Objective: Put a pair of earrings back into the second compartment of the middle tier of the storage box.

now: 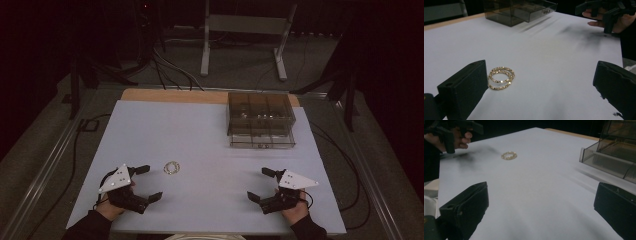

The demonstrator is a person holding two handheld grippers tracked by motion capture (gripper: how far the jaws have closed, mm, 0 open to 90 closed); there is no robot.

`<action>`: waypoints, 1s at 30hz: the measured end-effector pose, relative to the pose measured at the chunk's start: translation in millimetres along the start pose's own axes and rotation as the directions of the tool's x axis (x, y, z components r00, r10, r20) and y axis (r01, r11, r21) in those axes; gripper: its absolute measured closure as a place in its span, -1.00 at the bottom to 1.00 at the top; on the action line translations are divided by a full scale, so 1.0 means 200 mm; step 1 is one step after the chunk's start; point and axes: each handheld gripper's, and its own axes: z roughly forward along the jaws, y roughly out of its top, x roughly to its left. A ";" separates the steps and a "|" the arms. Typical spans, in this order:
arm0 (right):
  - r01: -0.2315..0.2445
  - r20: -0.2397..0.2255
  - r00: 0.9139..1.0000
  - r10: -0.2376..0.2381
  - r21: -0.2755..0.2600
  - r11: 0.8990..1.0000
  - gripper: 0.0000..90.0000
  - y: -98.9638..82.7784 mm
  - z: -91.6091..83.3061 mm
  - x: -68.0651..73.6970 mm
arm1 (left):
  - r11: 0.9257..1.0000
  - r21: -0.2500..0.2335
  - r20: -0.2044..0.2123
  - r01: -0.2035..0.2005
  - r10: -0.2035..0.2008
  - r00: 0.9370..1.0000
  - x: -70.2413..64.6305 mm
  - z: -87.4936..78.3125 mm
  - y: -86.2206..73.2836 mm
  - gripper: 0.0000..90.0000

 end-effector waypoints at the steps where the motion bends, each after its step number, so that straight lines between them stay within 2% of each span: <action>1: -0.008 -0.002 1.000 0.008 -0.001 1.000 -1.00 0.00 0.00 0.00 | 1.000 0.008 0.004 0.001 -0.001 1.000 0.00 0.00 0.00 -0.99; 6: -0.037 -0.023 0.999 0.038 0.019 0.999 -1.00 0.00 0.00 -0.01 | 1.000 0.016 0.002 0.002 -0.002 1.000 0.00 0.01 0.00 -0.99; 11: -0.020 -0.024 0.999 0.021 0.030 0.999 -1.00 0.00 0.01 0.00 | 1.000 0.029 0.006 0.011 -0.011 1.000 0.00 0.00 0.00 -0.99; 16: -0.018 -0.006 1.000 0.018 0.019 1.000 -1.00 0.00 0.00 0.00 | 0.999 0.038 0.041 0.018 -0.020 0.999 0.00 0.01 0.01 -0.99; 19: -0.012 0.002 1.000 0.012 0.020 1.000 -1.00 0.01 0.00 0.01 | 0.999 0.046 0.067 0.008 -0.011 0.998 -0.01 0.02 0.03 -0.99; 25: -0.008 0.000 1.000 0.008 0.006 1.000 -1.00 0.03 0.01 0.03 | 0.999 0.035 0.102 -0.011 0.008 0.995 -0.04 0.03 0.09 -0.99; 27: -0.007 0.000 1.000 0.007 0.007 1.000 -1.00 0.03 0.01 0.03 | 0.999 0.035 0.102 -0.011 0.008 0.995 -0.04 0.03 0.09 -0.99; 28: -0.008 0.000 1.000 0.008 0.006 1.000 -1.00 0.03 0.01 0.03 | 0.999 0.034 0.117 -0.016 0.012 0.993 -0.05 0.04 0.12 -0.99; 30: -0.009 -0.003 1.000 0.010 0.003 1.000 -1.00 0.03 0.01 0.03 | 0.999 0.031 0.121 -0.021 0.018 0.993 -0.05 0.05 0.15 -0.99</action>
